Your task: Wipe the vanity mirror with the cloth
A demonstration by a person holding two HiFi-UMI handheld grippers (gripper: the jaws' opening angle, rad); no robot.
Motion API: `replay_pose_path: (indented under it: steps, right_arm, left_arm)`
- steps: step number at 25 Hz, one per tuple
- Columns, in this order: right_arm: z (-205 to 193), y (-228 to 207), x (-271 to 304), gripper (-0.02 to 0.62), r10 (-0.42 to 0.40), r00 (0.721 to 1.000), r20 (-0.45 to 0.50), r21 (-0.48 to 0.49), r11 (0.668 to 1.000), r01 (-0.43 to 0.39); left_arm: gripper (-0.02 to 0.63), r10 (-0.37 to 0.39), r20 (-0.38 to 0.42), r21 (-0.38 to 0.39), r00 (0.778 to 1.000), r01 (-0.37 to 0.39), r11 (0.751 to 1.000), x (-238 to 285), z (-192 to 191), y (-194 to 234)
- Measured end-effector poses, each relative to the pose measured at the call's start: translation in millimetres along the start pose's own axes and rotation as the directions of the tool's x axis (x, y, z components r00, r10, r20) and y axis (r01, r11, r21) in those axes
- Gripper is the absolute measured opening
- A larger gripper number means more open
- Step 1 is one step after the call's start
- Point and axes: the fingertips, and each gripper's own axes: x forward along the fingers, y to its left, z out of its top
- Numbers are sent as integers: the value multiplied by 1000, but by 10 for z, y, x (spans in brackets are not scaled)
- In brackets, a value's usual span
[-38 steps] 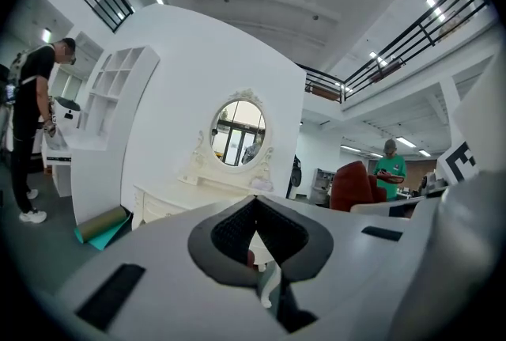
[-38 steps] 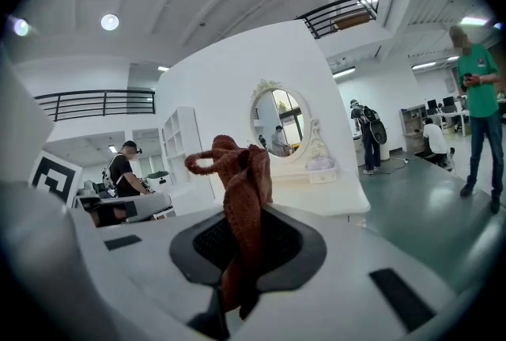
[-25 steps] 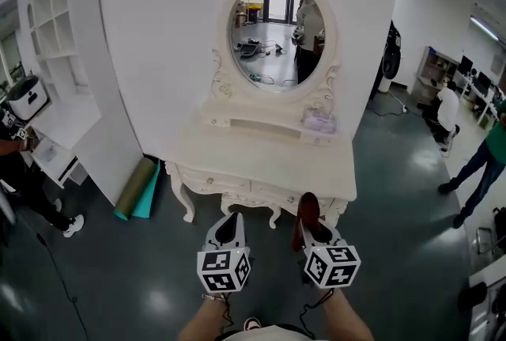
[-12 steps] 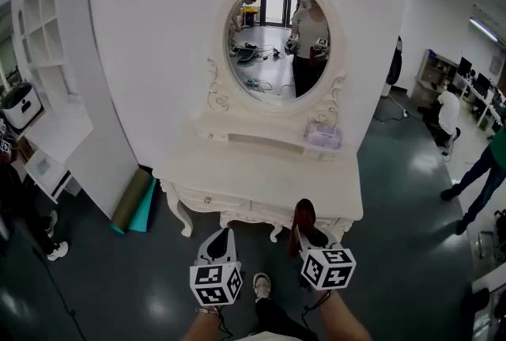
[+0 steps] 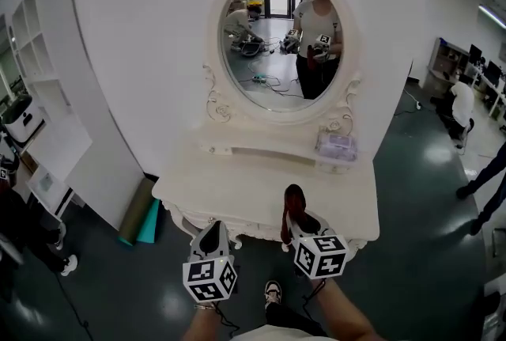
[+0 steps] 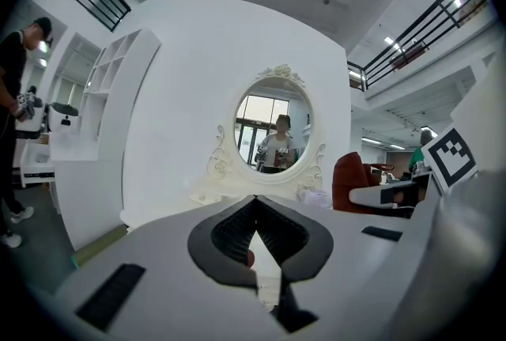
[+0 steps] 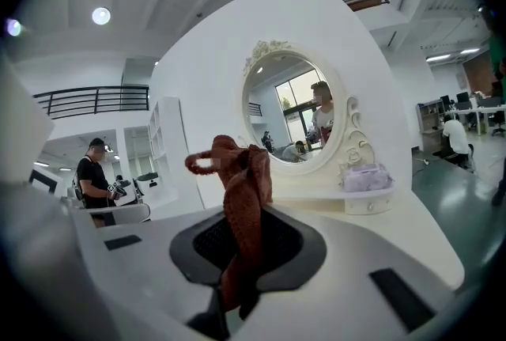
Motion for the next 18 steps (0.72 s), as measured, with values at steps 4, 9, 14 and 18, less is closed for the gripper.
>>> replay_pose_path:
  steps: [4,9,14,18]
  right_arm:
    - [140,-169,388,58,4,1000,-9,6,1000,-4]
    - [373,-446,815,58,-8,1000,0,14,1000,8]
    - [588,-694,1225,58,-17,1000,-2,2,1000,17]
    - [732,-854,1487,58,-23,1000,-2,-10,1000,23]
  left_arm:
    - [6,10,-9,-7,1000,-10,1000,431,100,79]
    - [6,3,-11,-3,1000,-3,1000,963,245,102]
    - [5,-5,4,-10,1000,5,1000,1497,415,133]
    - [6,-7,2,-17,1000,7,1000,1826,466,162]
